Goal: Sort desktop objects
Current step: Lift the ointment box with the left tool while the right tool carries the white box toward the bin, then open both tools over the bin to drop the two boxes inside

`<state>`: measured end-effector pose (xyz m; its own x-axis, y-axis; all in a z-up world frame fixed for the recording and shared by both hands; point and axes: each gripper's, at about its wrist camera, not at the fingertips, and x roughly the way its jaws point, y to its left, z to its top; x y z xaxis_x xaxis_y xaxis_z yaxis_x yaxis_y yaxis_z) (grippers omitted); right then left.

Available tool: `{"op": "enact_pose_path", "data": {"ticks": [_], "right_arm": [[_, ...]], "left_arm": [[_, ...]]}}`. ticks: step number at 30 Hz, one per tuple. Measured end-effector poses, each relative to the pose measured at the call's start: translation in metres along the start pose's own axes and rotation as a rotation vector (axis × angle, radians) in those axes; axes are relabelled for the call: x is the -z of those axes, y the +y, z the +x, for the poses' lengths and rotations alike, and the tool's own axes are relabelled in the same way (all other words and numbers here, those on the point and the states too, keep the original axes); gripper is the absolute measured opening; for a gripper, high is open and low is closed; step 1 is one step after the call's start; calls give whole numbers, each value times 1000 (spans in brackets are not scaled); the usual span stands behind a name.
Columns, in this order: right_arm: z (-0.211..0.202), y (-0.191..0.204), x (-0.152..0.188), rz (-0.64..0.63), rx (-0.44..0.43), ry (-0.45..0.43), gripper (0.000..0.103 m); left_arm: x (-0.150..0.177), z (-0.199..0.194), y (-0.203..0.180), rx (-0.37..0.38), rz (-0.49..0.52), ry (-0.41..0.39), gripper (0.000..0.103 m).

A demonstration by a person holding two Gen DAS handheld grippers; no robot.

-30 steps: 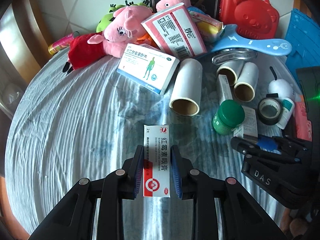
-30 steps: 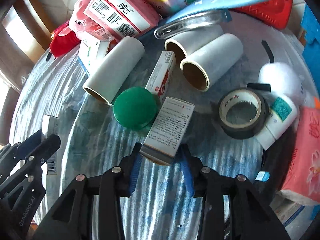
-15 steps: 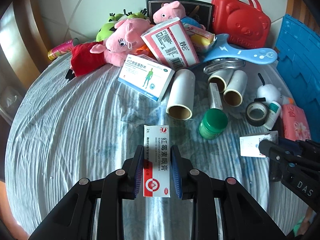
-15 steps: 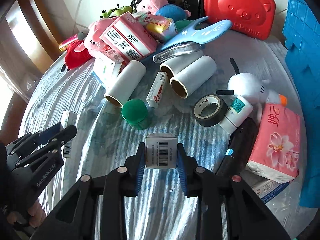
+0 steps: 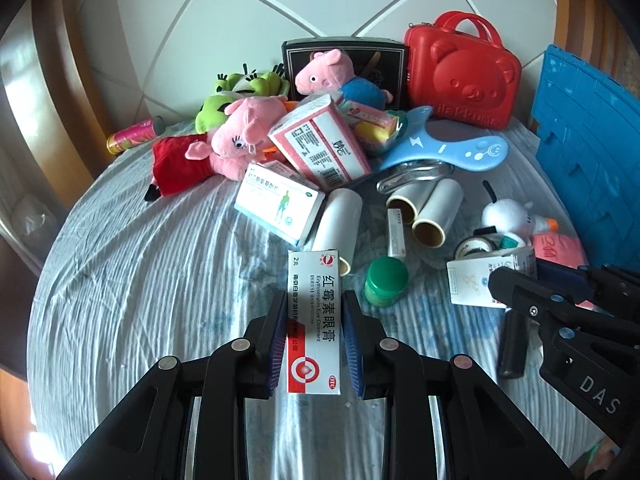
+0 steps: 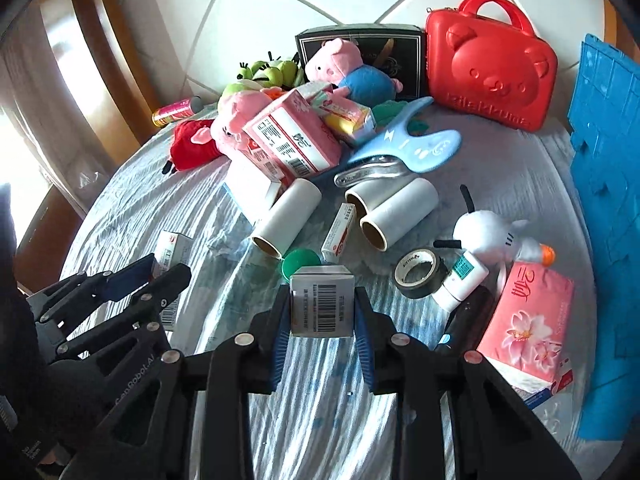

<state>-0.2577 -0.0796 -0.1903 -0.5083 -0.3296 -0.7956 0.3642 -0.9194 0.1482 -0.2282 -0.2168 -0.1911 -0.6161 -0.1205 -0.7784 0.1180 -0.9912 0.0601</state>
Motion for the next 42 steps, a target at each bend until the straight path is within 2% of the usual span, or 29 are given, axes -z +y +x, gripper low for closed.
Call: {"op": "enact_pose_path", "data": {"ticks": [6,12,20,25,30,33,39,42], "right_arm": [[-30,0,-7,-56,-37,-55,29],[-70,1,-9,-87,-32,-128,29],[-139,-2,-8,-59,85,-246,29],[-187,-18,-3,-21,145,-324,29],[-238,-57,0,35,201,-420,29],[-272,-91,5,61,245,-477,29],[-337,-188,23,104,330,-567,29],[-365,-239,35,125,369,-592,29]], "left_arm": [[-1,-32,-14,-42,-16,-47,26],[-1,-68,-24,-42,-15,-106,26],[-13,-117,-41,44,29,-212,26],[-25,-146,-68,98,65,-268,26],[-41,-180,-112,140,108,-363,26],[-53,-199,-150,168,126,-418,26],[-76,-242,-254,235,150,-549,26],[-84,-256,-312,272,170,-568,26]]}}
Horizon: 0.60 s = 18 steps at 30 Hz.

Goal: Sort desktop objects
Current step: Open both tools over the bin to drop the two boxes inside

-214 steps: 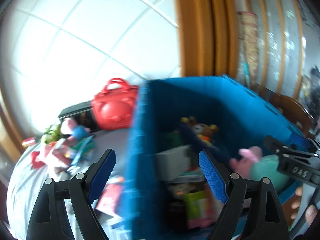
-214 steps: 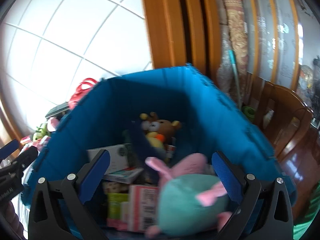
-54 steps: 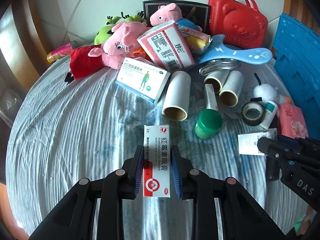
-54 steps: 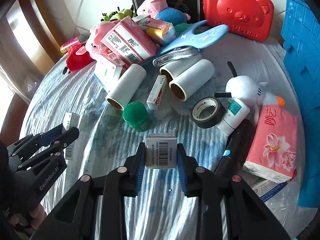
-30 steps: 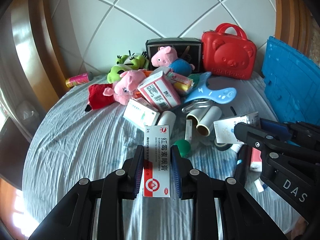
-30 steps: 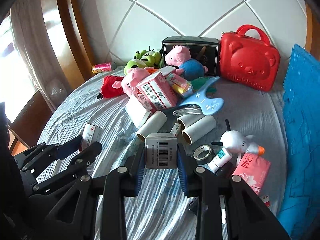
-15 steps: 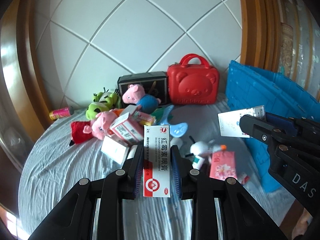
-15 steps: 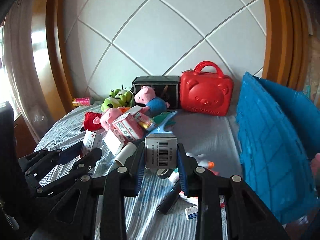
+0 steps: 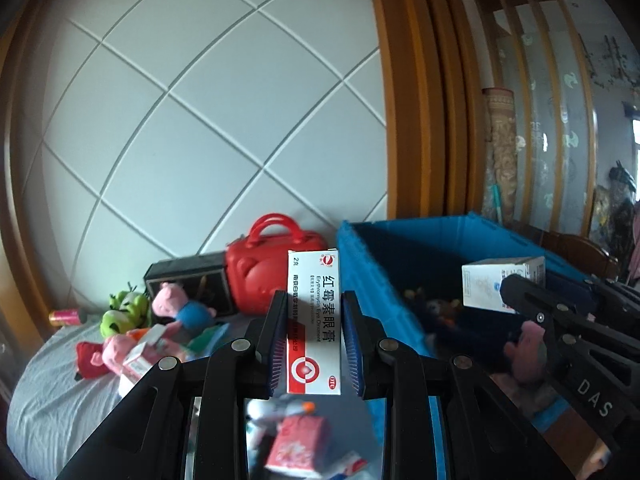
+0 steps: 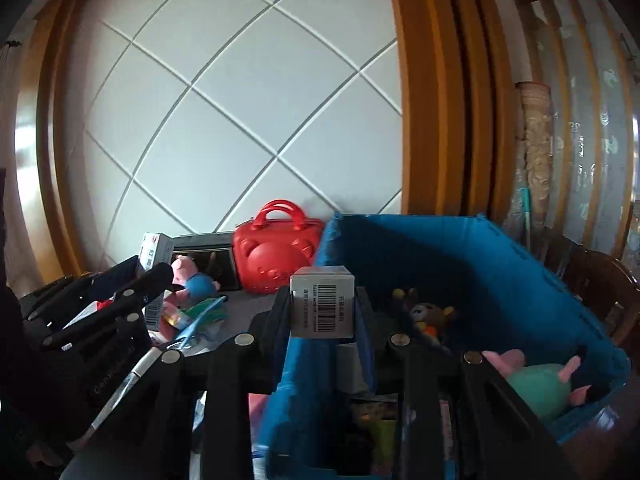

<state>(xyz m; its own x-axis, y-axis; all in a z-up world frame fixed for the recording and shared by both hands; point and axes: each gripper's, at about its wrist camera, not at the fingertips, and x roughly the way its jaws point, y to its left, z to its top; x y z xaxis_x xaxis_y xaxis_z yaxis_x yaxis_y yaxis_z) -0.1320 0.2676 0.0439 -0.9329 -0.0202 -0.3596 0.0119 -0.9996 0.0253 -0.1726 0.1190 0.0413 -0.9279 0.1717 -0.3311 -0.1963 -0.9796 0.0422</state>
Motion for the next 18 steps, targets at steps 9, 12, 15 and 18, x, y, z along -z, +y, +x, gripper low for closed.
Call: {"op": "enact_pose_path", "data": {"ticks": [9,12,15,18], "right_arm": [[6,-126,13,42,60,61,29],[14,-144,22,44,51,89,29],[20,-157,26,57,41,102,29],[25,-166,30,63,39,110,35]], "left_arm": [[-2,32,-134,83,65,65,26],[10,42,-157,85,84,115,26],[20,51,-163,93,70,162,39],[26,52,-163,61,45,171,69]]}}
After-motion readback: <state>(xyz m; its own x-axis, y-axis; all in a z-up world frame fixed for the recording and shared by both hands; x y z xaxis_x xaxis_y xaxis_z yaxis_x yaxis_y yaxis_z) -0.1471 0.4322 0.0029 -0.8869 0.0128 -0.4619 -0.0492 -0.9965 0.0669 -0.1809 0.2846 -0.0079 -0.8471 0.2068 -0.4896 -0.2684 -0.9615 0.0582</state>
